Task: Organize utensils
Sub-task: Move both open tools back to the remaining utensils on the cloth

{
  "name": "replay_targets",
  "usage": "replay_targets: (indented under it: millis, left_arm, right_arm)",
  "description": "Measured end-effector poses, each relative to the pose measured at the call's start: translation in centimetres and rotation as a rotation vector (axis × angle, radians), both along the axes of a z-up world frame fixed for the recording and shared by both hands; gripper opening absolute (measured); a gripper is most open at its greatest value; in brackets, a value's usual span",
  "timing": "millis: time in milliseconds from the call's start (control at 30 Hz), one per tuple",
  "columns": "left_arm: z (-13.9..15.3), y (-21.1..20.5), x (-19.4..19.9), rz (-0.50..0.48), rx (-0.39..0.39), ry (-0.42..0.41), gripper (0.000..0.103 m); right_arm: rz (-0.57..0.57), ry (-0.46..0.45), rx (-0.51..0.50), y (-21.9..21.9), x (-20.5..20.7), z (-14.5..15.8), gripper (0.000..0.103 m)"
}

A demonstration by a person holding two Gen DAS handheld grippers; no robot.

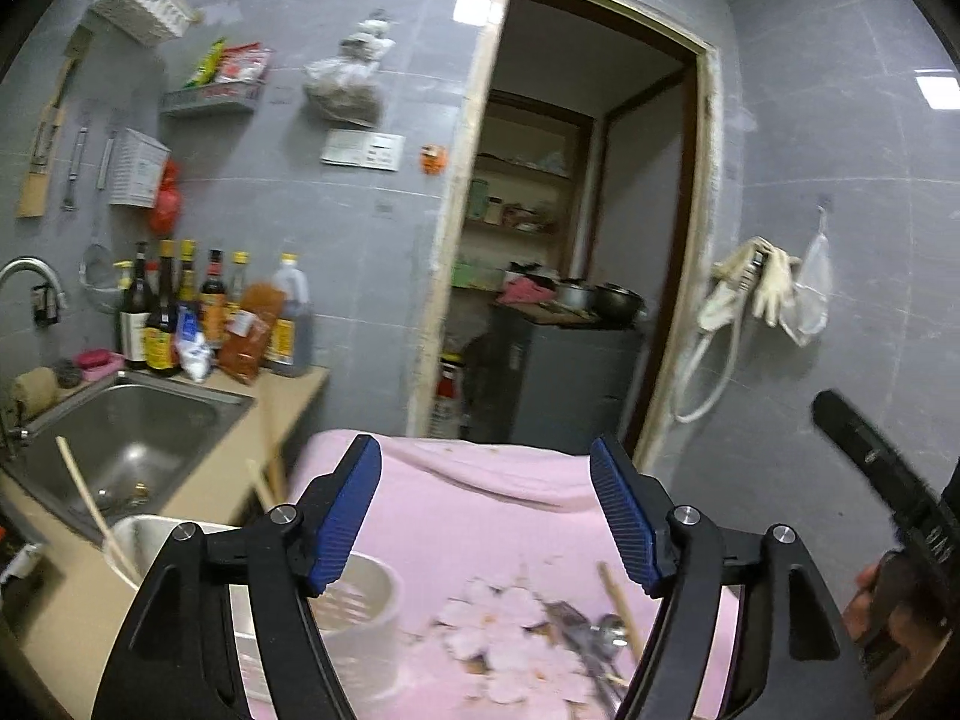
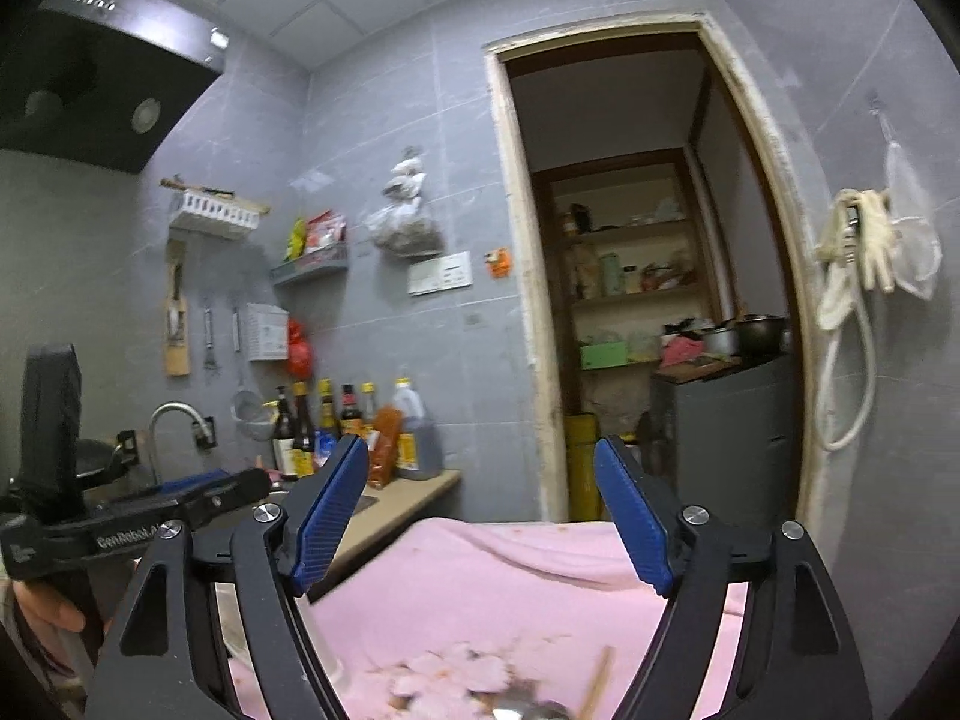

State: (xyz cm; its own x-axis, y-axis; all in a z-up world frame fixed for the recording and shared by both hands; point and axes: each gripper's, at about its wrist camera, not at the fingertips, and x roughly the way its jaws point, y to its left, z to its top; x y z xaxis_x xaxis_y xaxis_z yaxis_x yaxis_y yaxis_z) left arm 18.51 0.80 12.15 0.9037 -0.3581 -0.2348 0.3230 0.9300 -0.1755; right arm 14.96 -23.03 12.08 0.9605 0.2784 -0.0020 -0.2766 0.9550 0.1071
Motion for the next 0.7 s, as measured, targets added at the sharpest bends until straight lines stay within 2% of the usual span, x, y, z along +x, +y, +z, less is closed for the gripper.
replay_targets:
  millis: [233, 300, 467, 600, 700]
  left_arm:
    - [0.5, -2.9, -0.8, -0.086, -0.005, 0.016, 0.07]
    - [0.7, -3.7, -1.5, -0.112, -0.009, 0.024, 0.072]
    - [0.7, -5.3, -2.7, -0.174, 0.016, 0.039, 0.078]
    - [-0.6, -6.4, -2.9, -0.205, 0.053, 0.09, 0.081]
    - [-2.6, -7.0, -2.8, -0.203, 0.096, 0.143, 0.082]
  right_arm:
    - [-0.119, -0.033, -0.078, -5.4, -5.5, 4.3, 0.089]
    - [-0.142, -0.018, -0.114, -6.4, -6.7, 5.4, 0.096]
    - [-0.17, 0.045, -0.185, -7.9, -9.5, 7.0, 0.103]
    - [-0.174, 0.117, -0.207, -8.3, -10.9, 5.2, 0.103]
    - [-0.165, 0.176, -0.201, -8.2, -10.7, 2.3, 0.103]
